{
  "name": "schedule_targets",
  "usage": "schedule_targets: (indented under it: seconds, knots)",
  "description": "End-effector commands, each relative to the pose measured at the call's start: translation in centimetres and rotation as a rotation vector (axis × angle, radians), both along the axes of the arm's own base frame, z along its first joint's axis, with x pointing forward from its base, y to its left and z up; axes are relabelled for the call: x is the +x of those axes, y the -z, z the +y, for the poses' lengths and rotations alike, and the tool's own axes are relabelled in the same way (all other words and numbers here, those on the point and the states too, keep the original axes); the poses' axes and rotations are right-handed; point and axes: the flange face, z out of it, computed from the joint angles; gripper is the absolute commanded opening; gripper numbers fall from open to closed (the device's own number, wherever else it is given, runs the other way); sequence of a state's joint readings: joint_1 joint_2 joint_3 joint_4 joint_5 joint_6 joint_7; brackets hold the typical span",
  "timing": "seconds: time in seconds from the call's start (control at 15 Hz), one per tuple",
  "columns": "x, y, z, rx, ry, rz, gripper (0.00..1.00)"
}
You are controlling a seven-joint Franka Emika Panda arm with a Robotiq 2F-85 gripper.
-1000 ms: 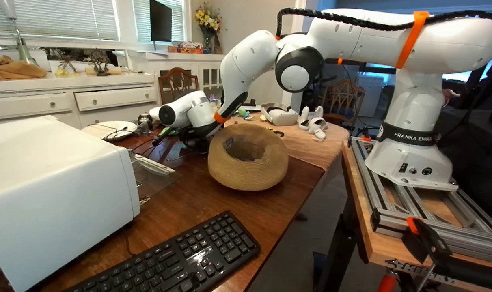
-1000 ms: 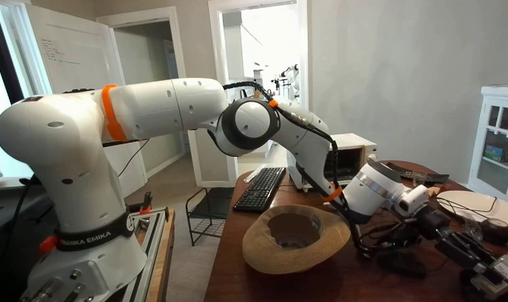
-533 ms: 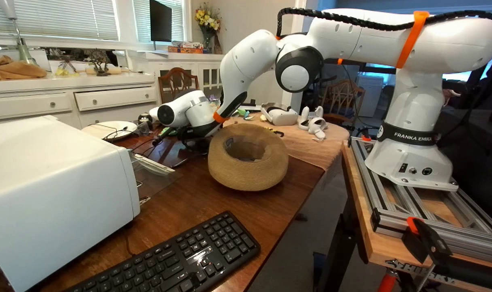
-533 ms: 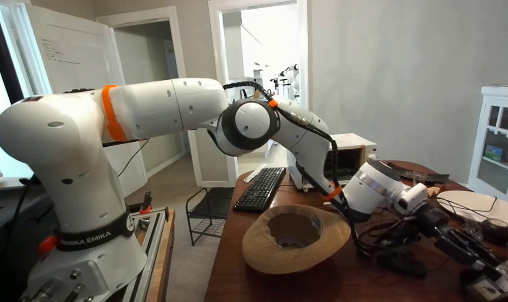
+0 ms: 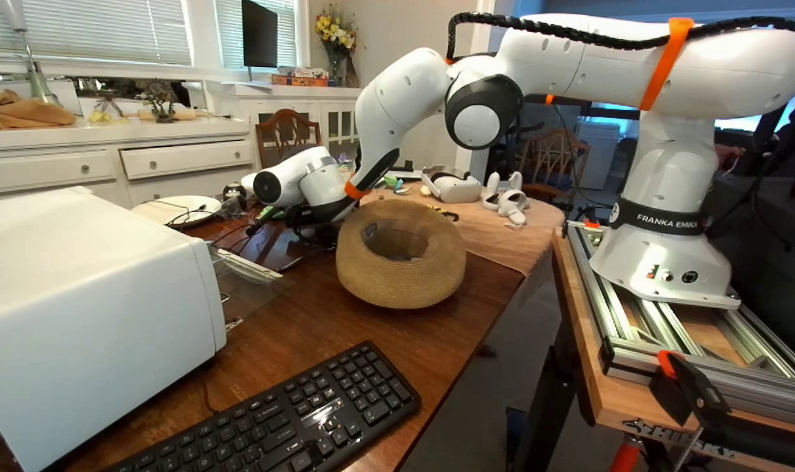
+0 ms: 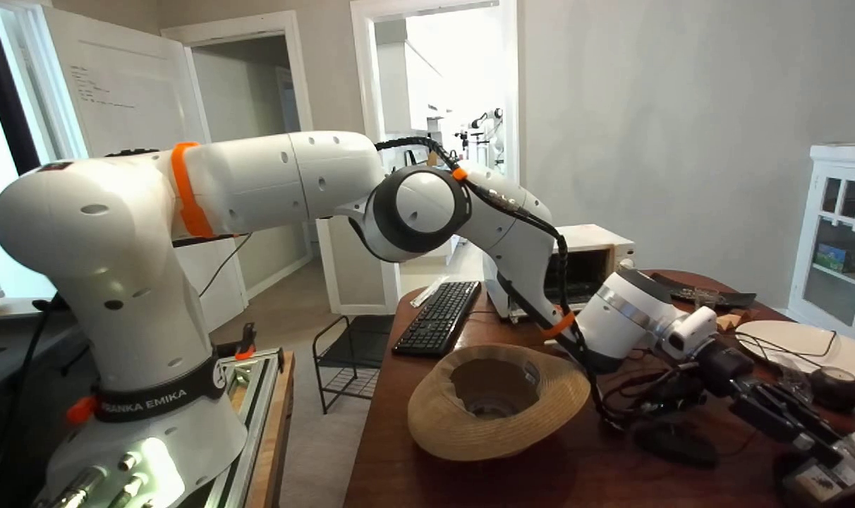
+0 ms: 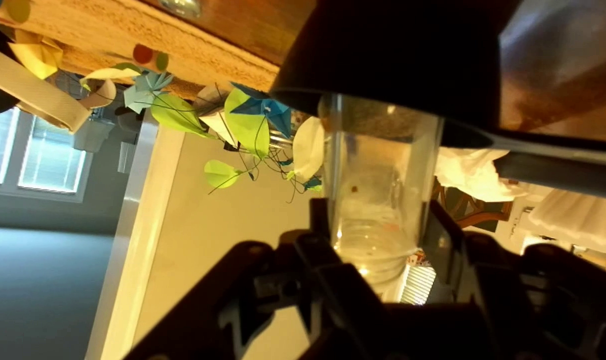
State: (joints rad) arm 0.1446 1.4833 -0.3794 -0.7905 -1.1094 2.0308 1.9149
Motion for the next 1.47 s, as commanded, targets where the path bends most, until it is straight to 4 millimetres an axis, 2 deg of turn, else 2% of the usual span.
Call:
schedule_targets:
  seconds: [0.0, 0.33, 0.67, 0.93, 1.4]
  knots:
    - [-0.1, 0.5, 1.8, -0.029, -0.022, 0.000, 0.23]
    - [-0.3, 0.8, 2.9, -0.037, -0.027, 0.007, 0.23]
    - [-0.3, 0.1, 2.0, -0.085, -0.003, -0.002, 0.23]
    - [-0.6, -0.5, 2.6, -0.188, 0.005, -0.025, 0.23]
    - [-0.7, -0.1, 3.2, -0.216, -0.015, -0.042, 0.23]
